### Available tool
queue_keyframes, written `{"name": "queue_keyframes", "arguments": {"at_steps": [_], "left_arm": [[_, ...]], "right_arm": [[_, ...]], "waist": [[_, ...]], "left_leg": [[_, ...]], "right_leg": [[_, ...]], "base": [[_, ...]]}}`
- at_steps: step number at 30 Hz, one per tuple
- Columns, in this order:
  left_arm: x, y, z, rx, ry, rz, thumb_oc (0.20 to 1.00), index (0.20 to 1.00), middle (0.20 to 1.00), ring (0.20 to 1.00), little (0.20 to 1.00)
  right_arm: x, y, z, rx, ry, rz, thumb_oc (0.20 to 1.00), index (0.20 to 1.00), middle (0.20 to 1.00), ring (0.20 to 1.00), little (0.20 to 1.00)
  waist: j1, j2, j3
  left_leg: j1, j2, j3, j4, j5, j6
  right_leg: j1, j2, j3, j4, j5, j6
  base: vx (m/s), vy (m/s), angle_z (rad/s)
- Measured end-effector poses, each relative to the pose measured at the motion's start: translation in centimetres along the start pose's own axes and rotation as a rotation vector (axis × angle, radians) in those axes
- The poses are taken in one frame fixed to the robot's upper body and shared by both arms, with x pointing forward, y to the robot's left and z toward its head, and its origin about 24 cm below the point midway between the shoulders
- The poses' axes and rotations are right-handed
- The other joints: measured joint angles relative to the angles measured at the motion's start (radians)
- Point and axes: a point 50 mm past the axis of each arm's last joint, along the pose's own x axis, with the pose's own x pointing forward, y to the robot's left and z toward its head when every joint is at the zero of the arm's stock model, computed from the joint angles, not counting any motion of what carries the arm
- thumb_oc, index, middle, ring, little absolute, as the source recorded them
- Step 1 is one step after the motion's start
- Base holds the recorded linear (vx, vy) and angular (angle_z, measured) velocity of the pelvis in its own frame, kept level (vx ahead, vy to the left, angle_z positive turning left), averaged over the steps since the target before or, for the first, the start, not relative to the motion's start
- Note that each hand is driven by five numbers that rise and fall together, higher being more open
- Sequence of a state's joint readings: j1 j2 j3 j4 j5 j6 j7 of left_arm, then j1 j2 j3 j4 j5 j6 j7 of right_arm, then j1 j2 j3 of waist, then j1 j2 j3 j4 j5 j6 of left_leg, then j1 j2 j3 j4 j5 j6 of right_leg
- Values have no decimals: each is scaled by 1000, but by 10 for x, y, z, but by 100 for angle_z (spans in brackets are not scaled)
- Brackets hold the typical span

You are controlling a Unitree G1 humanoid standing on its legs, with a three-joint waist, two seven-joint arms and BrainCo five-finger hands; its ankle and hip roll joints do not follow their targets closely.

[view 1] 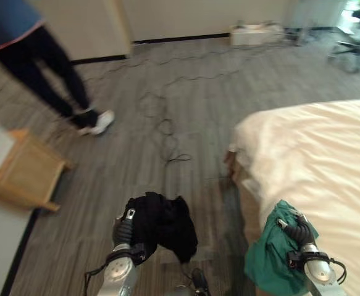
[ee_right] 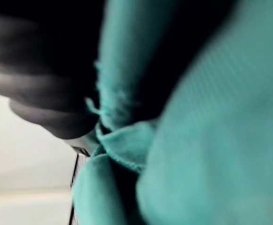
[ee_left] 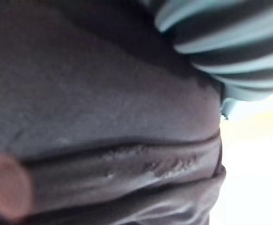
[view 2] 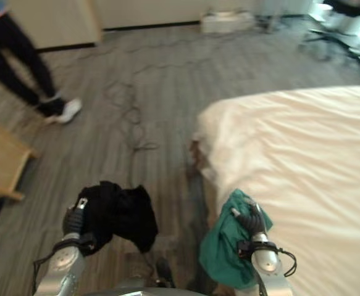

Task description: Tidy up the quilt and then pick up the clothes from the bed and put them into the laundry hamper.

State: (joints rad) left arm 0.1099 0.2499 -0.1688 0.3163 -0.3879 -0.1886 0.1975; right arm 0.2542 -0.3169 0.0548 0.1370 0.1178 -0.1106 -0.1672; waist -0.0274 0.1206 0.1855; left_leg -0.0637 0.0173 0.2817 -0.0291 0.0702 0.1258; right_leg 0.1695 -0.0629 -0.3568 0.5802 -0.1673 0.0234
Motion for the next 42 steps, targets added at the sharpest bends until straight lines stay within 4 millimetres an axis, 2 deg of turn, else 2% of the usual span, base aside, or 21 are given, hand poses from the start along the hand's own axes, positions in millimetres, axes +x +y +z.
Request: {"name": "queue_keyframes", "arguments": {"at_steps": [2,3,4,5,7,8,13,15,17,20,21,23,25,30,31,33,34,37,38,40,42], "left_arm": [[1,1,2,14,-9,-10,200,200,200,200,200],[9,-5,5,37,-8,-36,200,200,200,200,200],[14,-10,9,44,-19,-53,200,200,200,200,200],[17,-12,10,52,-17,-63,200,200,200,200,200],[14,-10,5,61,0,-56,200,200,200,200,200],[-5,9,-13,99,70,-25,200,200,200,200,200],[-6,-23,-25,308,54,-136,200,200,200,200,200],[1,-23,-19,334,29,-147,200,200,200,200,200],[-2,-29,-27,331,57,-160,200,200,200,200,200],[-2,-32,-27,335,54,-171,200,200,200,200,200],[0,-32,-26,334,48,-169,200,200,200,200,200],[2,-36,-23,327,33,-173,200,200,200,200,200],[6,-39,-19,326,18,-178,200,200,200,200,200],[0,-36,-25,340,38,-181,200,200,200,200,200],[-1,-38,-28,342,52,-185,200,200,200,200,200],[-1,-43,-23,340,28,-205,200,200,200,200,200],[4,-44,-15,387,-2,-236,200,200,200,200,200],[15,-56,3,425,-89,-272,200,200,200,200,200],[18,-56,8,433,-105,-274,200,200,200,200,200],[24,-65,15,456,-140,-293,200,200,200,200,200],[27,-66,16,456,-139,-286,200,200,200,200,200]], "right_arm": [[8,13,11,22,-44,42,200,200,200,200,200],[11,14,16,48,-68,21,200,200,200,200,200],[11,15,13,55,-49,15,200,200,200,200,200],[11,17,10,60,-35,15,200,200,200,200,200],[15,18,5,58,-11,8,200,200,200,200,200],[7,19,-20,35,98,-17,200,200,200,200,200],[-5,37,-53,-128,212,114,200,200,200,200,200],[-3,45,-49,-145,189,161,200,200,200,200,200],[3,36,-39,-201,135,168,200,200,200,200,200],[13,28,-19,-266,44,171,200,200,200,200,200],[18,30,-13,-277,20,180,200,200,200,200,200],[24,31,-6,-292,-9,194,200,200,200,200,200],[26,32,-4,-301,-17,199,200,200,200,200,200],[14,34,-17,-317,19,222,200,200,200,200,200],[8,36,-25,-316,48,233,200,200,200,200,200],[1,39,-23,-304,36,249,200,200,200,200,200],[1,42,-18,-283,13,255,200,200,200,200,200],[7,38,-5,-273,-37,238,200,200,200,200,200],[9,36,-1,-267,-54,225,200,200,200,200,200],[9,28,-2,-277,-54,212,200,200,200,200,200],[15,22,3,-281,-71,187,200,200,200,200,200]], "waist": [[36,-25,16],[17,-14,44],[16,-16,55],[8,-13,62],[10,-35,78],[-24,-106,19],[45,-107,41],[101,-164,94],[118,-155,111],[122,-136,121],[119,-135,121],[120,-123,115],[126,-101,111],[163,-129,65],[166,-123,58],[133,-106,57],[91,-96,74],[41,-46,98],[22,-30,108],[-20,-8,109],[-20,12,111]], "left_leg": [[15,-11,-22,-43,11,-2],[19,-12,-138,-51,15,-2],[24,-5,-168,-51,17,-6],[29,6,-201,-51,22,-13],[67,3,-242,-51,21,-19],[138,-28,-198,-58,-63,-112],[148,-6,-174,-23,-72,-135],[-18,8,-119,348,-124,-219],[-145,37,-111,608,-117,-251],[-212,39,-87,507,-136,-232],[-198,39,-40,339,-126,-218],[-184,43,20,98,-55,-218],[-183,67,44,-9,1,-218],[-105,37,63,5,20,-148],[-42,20,62,-36,20,-114],[-10,-3,28,-15,21,-50],[41,-30,-19,5,3,-35],[124,-21,-114,-21,-46,-31],[138,-15,-139,-26,-46,-32],[171,-7,-245,-25,-111,-89],[179,19,-291,-19,-147,-117]], "right_leg": [[-90,-29,18,40,-31,17],[-91,21,15,-31,-101,-7],[-104,65,48,-72,-128,-12],[-108,109,128,-146,-145,-11],[-157,101,235,-250,-137,12],[-171,-22,256,-663,261,36],[-159,0,191,-668,241,33],[-156,-12,111,-623,192,-52],[-106,0,90,-670,193,-69],[-100,2,94,-669,195,-78],[-98,3,94,-669,189,-76],[-89,29,88,-670,172,-69],[-58,59,70,-670,139,-66],[33,38,71,-668,46,-10],[-56,-27,52,-339,-36,148],[-192,-81,97,45,12,176],[-283,-121,126,359,68,179],[-356,-59,120,281,-1,81],[-360,-37,104,201,-6,74],[-383,22,113,-50,-44,13],[-390,47,97,-276,-28,28]], "base": [[161,-95,108],[218,-108,122],[192,-139,160],[88,-102,93],[106,-106,79],[78,-32,43],[78,-136,-2],[130,-207,-30],[245,-109,-9],[485,35,-11],[389,43,-12],[548,45,-4],[706,66,12],[676,123,-8],[871,276,-11],[550,165,37],[444,75,76],[641,-33,82],[680,-153,128],[801,-242,119],[833,-253,23]]}}
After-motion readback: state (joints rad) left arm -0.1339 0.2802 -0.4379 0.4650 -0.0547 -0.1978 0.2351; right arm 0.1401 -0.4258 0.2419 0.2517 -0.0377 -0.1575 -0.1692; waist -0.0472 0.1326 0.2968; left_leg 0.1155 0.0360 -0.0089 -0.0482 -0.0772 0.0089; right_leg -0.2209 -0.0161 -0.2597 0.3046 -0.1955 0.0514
